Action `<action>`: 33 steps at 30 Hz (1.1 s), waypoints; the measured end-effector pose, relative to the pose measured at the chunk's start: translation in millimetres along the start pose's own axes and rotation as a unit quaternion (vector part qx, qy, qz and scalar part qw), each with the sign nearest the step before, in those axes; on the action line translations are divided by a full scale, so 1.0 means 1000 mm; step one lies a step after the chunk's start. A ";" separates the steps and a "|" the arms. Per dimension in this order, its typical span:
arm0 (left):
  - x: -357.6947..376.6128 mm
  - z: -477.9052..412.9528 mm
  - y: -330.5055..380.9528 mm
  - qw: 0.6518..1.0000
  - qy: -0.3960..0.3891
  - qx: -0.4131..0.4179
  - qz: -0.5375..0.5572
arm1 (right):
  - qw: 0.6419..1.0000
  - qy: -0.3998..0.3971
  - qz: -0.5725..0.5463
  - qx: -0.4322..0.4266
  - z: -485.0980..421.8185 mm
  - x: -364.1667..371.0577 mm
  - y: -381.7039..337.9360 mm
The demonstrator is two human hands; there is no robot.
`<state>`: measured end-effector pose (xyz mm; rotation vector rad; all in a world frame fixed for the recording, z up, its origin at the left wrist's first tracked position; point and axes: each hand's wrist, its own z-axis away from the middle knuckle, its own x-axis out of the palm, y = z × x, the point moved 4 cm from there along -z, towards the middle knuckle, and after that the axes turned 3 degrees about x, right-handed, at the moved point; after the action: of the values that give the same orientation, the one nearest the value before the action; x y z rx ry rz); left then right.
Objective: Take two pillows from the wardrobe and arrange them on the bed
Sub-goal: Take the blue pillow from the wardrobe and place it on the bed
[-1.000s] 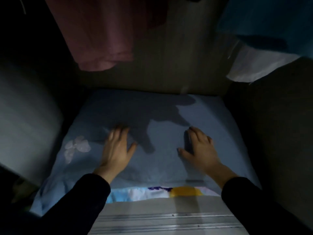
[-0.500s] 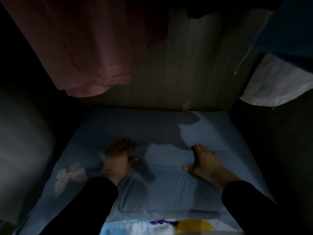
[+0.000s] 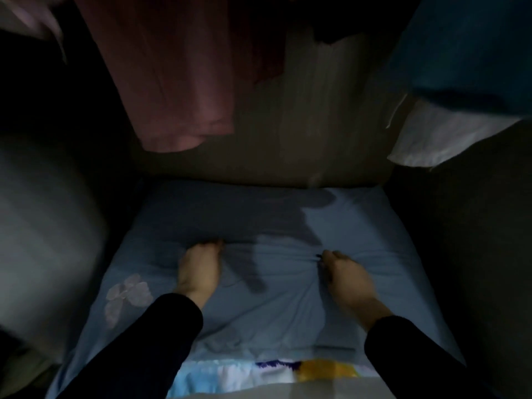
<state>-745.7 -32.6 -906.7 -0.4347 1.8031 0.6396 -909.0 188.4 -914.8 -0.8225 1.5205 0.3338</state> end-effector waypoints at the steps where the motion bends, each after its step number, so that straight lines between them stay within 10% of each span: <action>1: -0.011 0.001 0.001 1.000 0.003 -0.009 0.015 | 1.000 0.012 -0.002 -0.008 0.008 -0.012 -0.004; 33: -0.430 0.124 0.087 0.978 -0.136 -0.011 0.159 | 0.995 -0.035 -0.041 0.085 0.305 -0.456 -0.203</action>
<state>-568.6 104.3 -509.8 -0.0642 1.6151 0.8963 -579.3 379.3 -471.0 -0.7293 1.4247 0.1671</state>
